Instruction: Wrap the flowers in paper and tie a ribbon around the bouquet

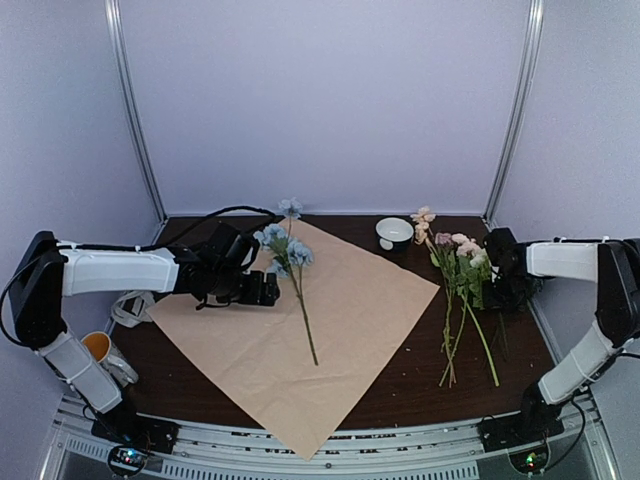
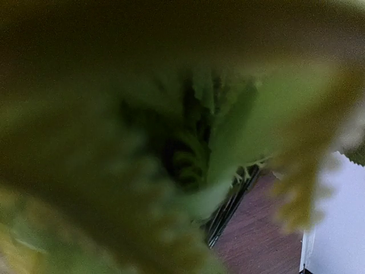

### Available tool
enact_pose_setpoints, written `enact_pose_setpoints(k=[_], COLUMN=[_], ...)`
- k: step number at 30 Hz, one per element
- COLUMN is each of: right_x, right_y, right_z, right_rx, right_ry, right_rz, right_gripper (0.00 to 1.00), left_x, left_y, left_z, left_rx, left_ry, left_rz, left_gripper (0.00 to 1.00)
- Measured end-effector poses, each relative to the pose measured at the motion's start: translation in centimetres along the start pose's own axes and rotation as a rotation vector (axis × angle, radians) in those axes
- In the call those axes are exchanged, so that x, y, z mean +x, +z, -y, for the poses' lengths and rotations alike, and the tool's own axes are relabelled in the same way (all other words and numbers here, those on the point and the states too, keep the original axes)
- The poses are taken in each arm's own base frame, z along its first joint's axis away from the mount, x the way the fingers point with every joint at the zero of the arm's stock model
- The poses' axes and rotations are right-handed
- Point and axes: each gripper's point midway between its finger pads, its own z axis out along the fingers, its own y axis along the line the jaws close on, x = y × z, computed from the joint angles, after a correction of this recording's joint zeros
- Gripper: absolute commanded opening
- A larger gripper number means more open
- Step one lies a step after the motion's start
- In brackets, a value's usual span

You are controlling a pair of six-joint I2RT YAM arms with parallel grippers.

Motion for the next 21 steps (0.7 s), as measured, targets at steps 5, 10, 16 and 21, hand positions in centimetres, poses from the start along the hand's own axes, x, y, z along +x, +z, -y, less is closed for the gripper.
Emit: enact_pose_setpoints(k=[5, 10, 16, 21], right_x=[-1.3, -3.5, -5.5, -7.6], right_y=[-2.1, -6.7, -14.5, -22.8], right_z=[1.3, 3.8, 6.7, 2.1], right_rx=[0.029, 0.088, 0.11, -0.221], right_ry=[0.017, 0.082, 0.184, 0.199], right_rz=[0.08, 0.257, 0.534, 0.834], right_gripper=[0.0, 0.0, 0.0, 0.0], left_x=[0.4, 1.2, 1.1, 0.6], left_y=[0.6, 1.4, 1.5, 1.1], left_z=[0.1, 0.1, 0.2, 0.0], left_rx=[0.002, 0.007, 0.008, -0.004], left_ry=[0.011, 0.016, 0.019, 0.041], left_rz=[-0.015, -0.046, -0.046, -0.026], left_gripper=[0.93, 0.93, 0.93, 0.93])
